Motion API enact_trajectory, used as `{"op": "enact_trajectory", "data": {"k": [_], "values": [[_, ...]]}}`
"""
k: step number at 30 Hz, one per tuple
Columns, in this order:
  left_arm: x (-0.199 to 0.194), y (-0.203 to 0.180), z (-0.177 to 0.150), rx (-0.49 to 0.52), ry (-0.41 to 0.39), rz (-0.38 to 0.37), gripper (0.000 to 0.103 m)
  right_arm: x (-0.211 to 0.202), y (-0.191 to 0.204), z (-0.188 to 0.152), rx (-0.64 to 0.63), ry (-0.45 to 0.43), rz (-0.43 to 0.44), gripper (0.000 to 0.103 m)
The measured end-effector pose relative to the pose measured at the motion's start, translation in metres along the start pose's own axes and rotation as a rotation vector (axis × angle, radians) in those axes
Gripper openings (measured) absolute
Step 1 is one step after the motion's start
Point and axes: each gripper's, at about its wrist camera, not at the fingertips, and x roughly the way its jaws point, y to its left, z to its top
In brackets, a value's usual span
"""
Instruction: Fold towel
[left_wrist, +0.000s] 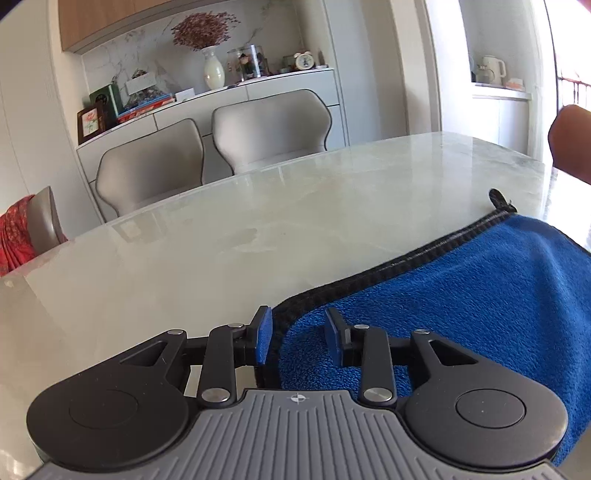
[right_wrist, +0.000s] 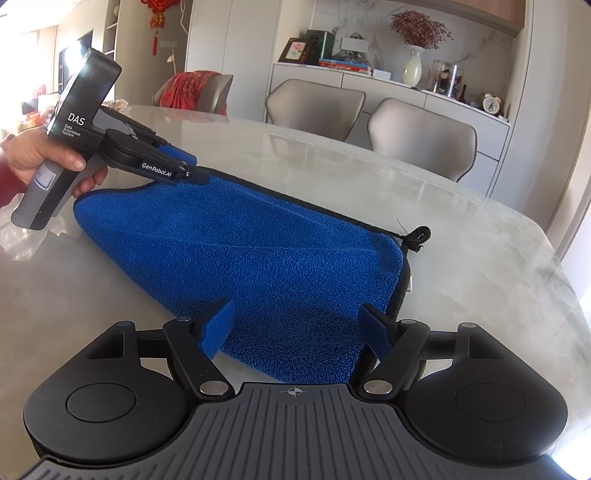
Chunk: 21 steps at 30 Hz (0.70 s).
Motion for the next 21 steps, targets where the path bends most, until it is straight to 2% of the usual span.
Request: {"op": "enact_trajectory", "data": {"k": [4,6,9,16,19,21], "values": [[0.001,0.001,-0.001,0.003,-0.002,-0.015,0.031,-0.001,0.0,0.0,0.001,0.0,0.001,0.075],[0.0,0.002,-0.001,-0.014,-0.001,-0.024,0.014,-0.001,0.001,0.0,0.001,0.0,0.0,0.075],[-0.003,0.003,0.001,-0.01,-0.004,-0.014,0.0,-0.002,0.002,0.0,-0.005,-0.002,-0.004,0.075],[-0.006,0.011,0.01,-0.036,-0.034,0.006,0.0,-0.002,0.003,-0.001,-0.016,-0.007,-0.014,0.075],[-0.004,0.014,0.01,-0.03,-0.031,-0.022,0.0,-0.003,0.006,-0.001,-0.024,-0.009,-0.02,0.075],[-0.005,0.013,0.008,-0.024,-0.027,-0.049,0.005,-0.002,0.005,-0.001,-0.022,-0.009,-0.019,0.075]]}}
